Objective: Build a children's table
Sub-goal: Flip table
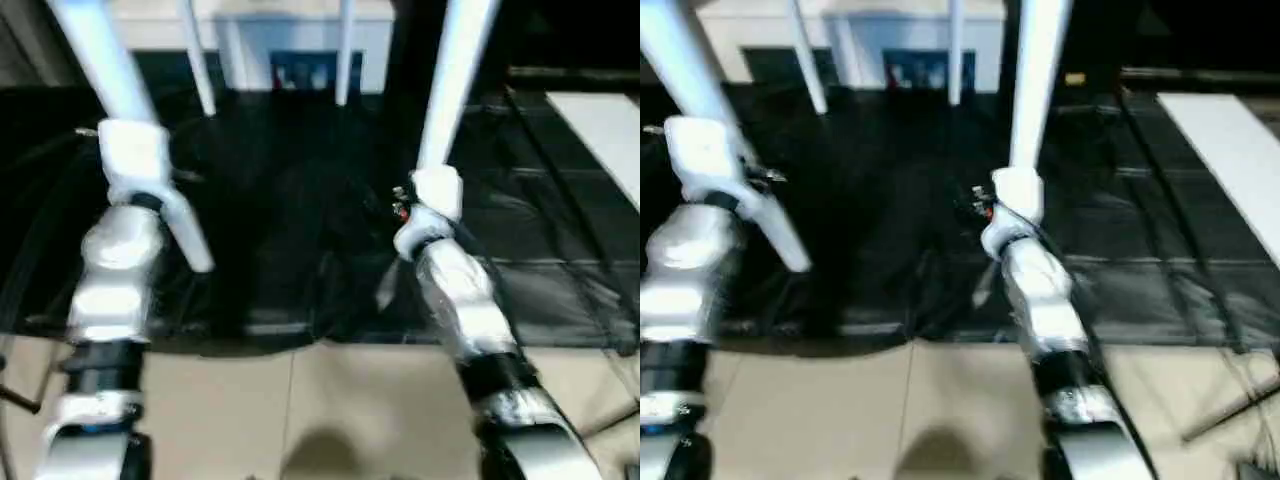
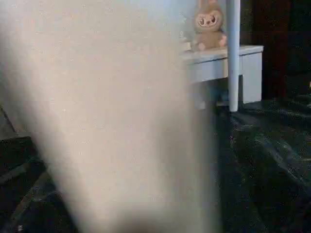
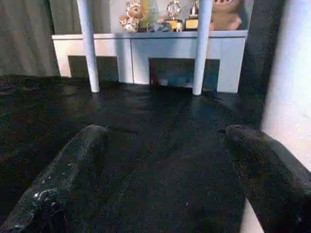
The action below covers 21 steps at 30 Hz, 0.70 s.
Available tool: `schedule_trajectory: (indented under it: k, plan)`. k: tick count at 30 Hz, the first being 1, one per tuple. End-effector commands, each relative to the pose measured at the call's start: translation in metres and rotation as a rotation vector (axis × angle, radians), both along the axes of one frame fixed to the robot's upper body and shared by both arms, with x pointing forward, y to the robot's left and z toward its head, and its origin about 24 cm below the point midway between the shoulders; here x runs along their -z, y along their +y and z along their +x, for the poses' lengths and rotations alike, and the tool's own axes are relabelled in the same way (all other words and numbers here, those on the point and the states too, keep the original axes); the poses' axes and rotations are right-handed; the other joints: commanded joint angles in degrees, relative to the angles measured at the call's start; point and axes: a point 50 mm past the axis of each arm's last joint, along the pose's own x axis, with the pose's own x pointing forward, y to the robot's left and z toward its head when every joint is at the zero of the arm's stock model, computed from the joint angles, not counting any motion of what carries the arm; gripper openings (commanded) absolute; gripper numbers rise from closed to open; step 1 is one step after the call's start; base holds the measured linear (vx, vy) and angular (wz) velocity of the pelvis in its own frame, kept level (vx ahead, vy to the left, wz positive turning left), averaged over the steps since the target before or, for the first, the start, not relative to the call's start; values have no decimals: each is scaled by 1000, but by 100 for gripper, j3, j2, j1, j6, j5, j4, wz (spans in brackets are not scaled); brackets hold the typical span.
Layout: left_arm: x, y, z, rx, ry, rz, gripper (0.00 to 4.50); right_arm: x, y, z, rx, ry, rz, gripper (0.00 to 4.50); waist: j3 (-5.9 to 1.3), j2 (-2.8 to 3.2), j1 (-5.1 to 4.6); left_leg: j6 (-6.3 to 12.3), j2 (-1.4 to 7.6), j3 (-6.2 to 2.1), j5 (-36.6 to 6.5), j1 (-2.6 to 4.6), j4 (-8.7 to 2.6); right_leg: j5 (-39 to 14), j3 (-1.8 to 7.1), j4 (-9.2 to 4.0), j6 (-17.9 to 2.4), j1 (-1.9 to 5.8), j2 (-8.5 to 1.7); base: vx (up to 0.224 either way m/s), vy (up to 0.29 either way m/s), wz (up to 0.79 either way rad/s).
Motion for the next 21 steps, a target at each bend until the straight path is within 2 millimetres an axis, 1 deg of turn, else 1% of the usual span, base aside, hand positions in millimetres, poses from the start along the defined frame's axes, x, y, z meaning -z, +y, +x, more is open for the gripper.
schedule_trajectory:
  k: [1,2,3,4,5,6,7,8,9,10,11,12,13,14,15,16,17,18,19,20,21]
  plan:
    - [1,10,-2,-38,15,17,431,-5,9,-2,-39,-16,26,408,-560,125,75,-108,161,81,1777,-231,-394,6516,241,-77,-924,680,-327,0,0,0]
    - [-1,18,-4,-69,9,45,431,-6,10,-7,-78,-14,47,408,-572,141,60,27,270,134,1860,-44,-388,5608,208,-139,-948,537,-241,0,0,0]
    - [-2,24,-5,-83,9,55,431,-5,13,-12,-132,-12,48,408,-585,161,43,16,338,124,1908,-14,-416,5089,199,-116,-1048,522,-209,0,0,0]
    - [-3,26,-6,-88,9,59,431,-5,14,-15,-154,-12,48,408,-501,170,-4,-96,425,80,1658,-32,-525,3769,147,-222,-1201,485,-242,0,0,0]
    - [-3,28,-6,-92,9,61,431,-5,15,-16,-170,-12,47,408,-460,180,-36,-197,489,71,1009,11,-595,2407,157,-354,-1311,472,-322,0,0,0]
    - [-3,28,-6,-92,9,61,431,-5,15,-16,-170,-12,47,408,-437,183,-51,-257,515,71,708,20,-628,1873,175,-401,-1373,460,-349,-65,-32,-5]
    - [-5,32,-7,-98,7,52,431,-4,17,-23,-229,-7,46,408,-417,177,-60,-320,516,86,454,27,-657,1450,191,-450,-1412,461,-362,-82,-29,2]
    - [-5,32,-7,-98,7,52,431,-4,17,-23,-229,-7,46,408,-349,153,-62,-433,533,140,-256,77,-733,359,225,-590,-1417,431,-368,-82,-29,2]
    - [-6,38,-8,-116,6,53,431,-3,18,-29,-282,7,52,408,-325,150,-68,-464,540,152,-497,83,-773,-57,231,-638,-1392,430,-380,-87,-15,5]
    - [-6,41,-8,-133,6,59,431,-4,18,-32,-304,15,56,408,-270,167,-51,-499,568,192,-999,145,-818,-884,241,-745,-1268,357,-382,-72,-18,3]
    - [-6,44,-8,-146,6,63,431,-4,17,-35,-323,21,60,408,-230,152,-63,-527,563,193,-1373,165,-886,-1649,245,-820,-1073,374,-390,-72,-18,3]
    - [-7,51,-8,-180,8,76,431,-5,14,-40,-345,29,64,408,-235,142,-71,-551,563,193,-1430,176,-904,-1898,250,-849,-976,368,-401,-69,-17,-1]
    - [-7,51,-8,-180,8,76,431,-5,14,-40,-345,29,64,408,-234,143,-74,-559,557,182,-1433,168,-919,-2069,253,-871,-897,367,-404,-60,-18,-2]
    - [-10,63,-6,-227,11,109,431,-7,5,-42,-320,26,61,408,-245,146,-53,-536,531,178,-1229,155,-916,-2190,279,-919,-695,347,-390,-60,-18,-2]
    - [-12,67,-5,-238,12,117,431,-8,1,-42,-304,24,60,408,-264,127,-52,-533,524,183,-1107,144,-910,-2103,285,-908,-656,360,-386,0,0,0]
    - [-14,71,-4,-253,10,125,431,-9,-2,-42,-284,21,57,408,-283,135,-54,-540,517,170,-864,91,-918,-1862,289,-872,-638,401,-391,0,0,0]
    - [-15,74,-4,-261,11,124,431,-9,-4,-42,-278,20,52,408,-294,144,-74,-557,502,182,-800,87,-907,-1765,279,-874,-652,385,-374,0,0,0]
    - [-15,77,-4,-271,17,129,431,-9,-5,-42,-272,20,52,408,-295,134,-82,-566,496,191,-789,98,-893,-1733,283,-880,-678,371,-368,0,0,0]
    - [-16,81,-4,-287,18,136,431,-9,-6,-42,-264,20,53,408,-303,153,-84,-567,489,194,-738,99,-882,-1656,285,-873,-740,364,-362,0,0,0]
    - [-16,83,-4,-298,19,141,431,-10,-6,-43,-261,22,54,408,-308,145,-88,-566,495,194,-692,88,-882,-1560,285,-864,-767,373,-359,0,0,0]
    - [-16,88,-5,-319,28,142,431,-10,-7,-43,-256,22,50,408,-319,142,-81,-562,496,191,-549,70,-879,-1305,282,-838,-815,392,-358,0,0,0]
